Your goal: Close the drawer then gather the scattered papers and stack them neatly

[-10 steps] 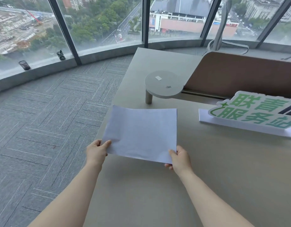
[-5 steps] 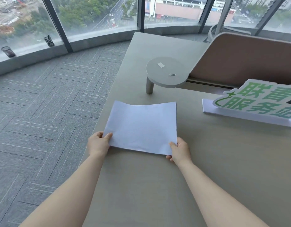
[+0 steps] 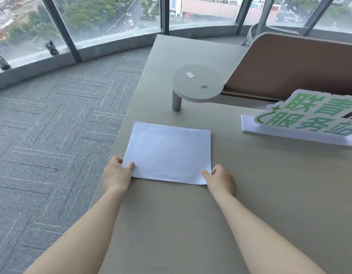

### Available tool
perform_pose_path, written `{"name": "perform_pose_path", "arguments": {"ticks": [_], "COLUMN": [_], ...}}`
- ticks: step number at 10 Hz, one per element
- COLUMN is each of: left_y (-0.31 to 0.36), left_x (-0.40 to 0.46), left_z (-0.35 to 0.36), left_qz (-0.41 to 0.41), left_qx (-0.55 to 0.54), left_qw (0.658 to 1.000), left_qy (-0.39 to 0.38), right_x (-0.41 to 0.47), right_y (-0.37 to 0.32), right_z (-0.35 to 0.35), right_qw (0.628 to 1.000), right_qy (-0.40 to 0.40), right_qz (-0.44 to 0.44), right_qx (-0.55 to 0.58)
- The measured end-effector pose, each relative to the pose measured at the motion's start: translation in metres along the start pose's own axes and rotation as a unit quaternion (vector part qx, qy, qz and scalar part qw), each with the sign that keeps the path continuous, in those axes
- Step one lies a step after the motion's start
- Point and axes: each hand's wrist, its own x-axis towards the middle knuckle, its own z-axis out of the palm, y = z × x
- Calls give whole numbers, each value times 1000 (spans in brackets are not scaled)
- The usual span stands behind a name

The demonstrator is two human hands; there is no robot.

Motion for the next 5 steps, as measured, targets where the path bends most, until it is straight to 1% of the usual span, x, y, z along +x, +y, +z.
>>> {"name": "perform_pose_path", "arguments": {"ticks": [2,3,4,5], "left_y": [0,-2,-6,-9], "left_x": [-4,-4,-3,-10], "left_z": [0,-1,1,-3], "left_qz": [5,3,5,-19], "left_qx": [51,65,44,20], "left_qw": [998,998,998,998], "left_qy": [19,19,36,55], "right_x": [0,-2,-2,-4], "right_y": [2,3,11,20], "right_z": [1,0,1,-3], "right_qw": [999,1000,999,997], "right_qy": [16,19,29,32], "right_qz": [9,10,9,16], "right_qx": [-31,-13,27,65]}}
